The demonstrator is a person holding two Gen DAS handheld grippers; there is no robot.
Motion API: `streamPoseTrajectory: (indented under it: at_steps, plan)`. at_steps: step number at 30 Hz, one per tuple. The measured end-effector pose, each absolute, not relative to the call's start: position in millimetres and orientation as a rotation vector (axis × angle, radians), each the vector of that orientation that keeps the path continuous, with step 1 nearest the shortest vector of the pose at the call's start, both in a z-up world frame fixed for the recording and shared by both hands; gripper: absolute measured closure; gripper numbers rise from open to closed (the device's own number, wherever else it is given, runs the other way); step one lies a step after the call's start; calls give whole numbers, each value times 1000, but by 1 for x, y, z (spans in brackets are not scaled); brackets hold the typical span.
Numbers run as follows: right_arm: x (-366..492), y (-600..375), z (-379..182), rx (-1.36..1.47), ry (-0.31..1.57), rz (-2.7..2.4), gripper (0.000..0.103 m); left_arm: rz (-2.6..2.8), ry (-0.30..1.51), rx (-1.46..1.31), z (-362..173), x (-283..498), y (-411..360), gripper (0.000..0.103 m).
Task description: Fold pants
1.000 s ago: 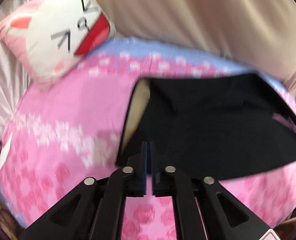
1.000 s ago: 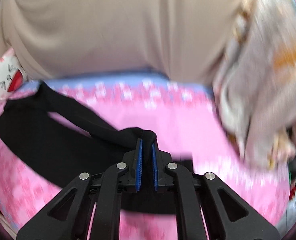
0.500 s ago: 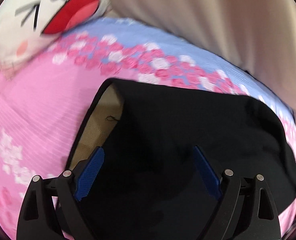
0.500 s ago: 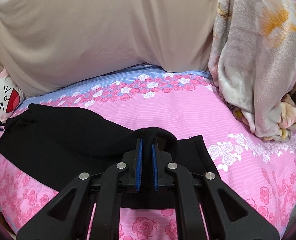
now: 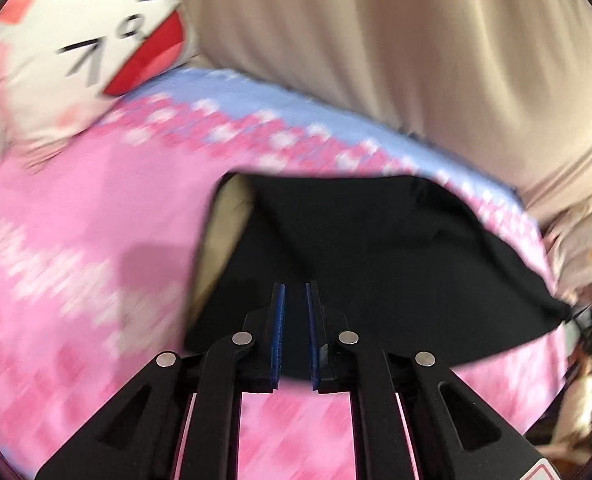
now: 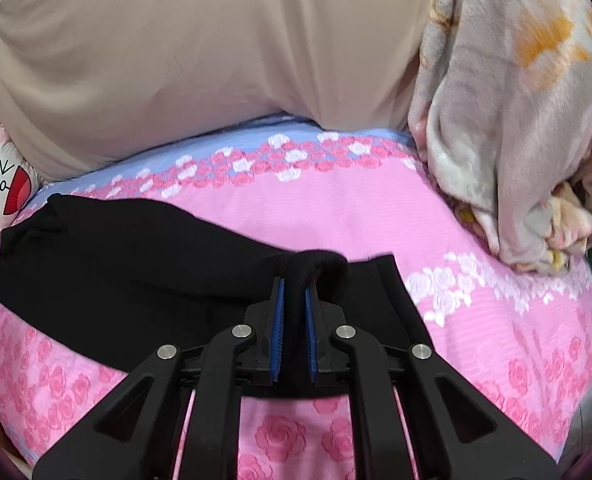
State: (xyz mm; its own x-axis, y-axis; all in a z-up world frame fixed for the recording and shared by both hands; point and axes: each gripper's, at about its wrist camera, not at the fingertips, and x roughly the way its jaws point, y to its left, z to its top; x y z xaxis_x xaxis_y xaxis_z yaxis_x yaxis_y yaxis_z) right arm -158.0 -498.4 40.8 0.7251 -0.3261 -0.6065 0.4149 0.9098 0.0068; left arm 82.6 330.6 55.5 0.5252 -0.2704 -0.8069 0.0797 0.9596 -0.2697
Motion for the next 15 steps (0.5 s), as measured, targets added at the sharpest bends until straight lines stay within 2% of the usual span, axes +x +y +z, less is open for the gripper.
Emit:
streamPoseTrajectory:
  at_steps: [4,5,6,7,8,9,15]
  plan:
    - [-156,-503,30,175,634,-420,92,-129,1037,-265,25,58,355,94]
    - [-155,-503,29,187,625,-420,92,-136,1039,-321,18,61,356,90]
    - [-155,-503,29,195,619,-419,92,-142,1032,-367,14,68,353,73]
    - [-154,-503,29,200,614,-417,92,-149,1025,-387,12,75,348,60]
    - [-153,-502,29,202,610,-414,92,-161,1011,-402,11,86,339,40]
    - [-152,-501,30,201,608,-414,92,-172,990,-409,10,101,327,34]
    - [-152,-503,30,240,583,-420,92,-185,1042,-421,-22,178,288,30]
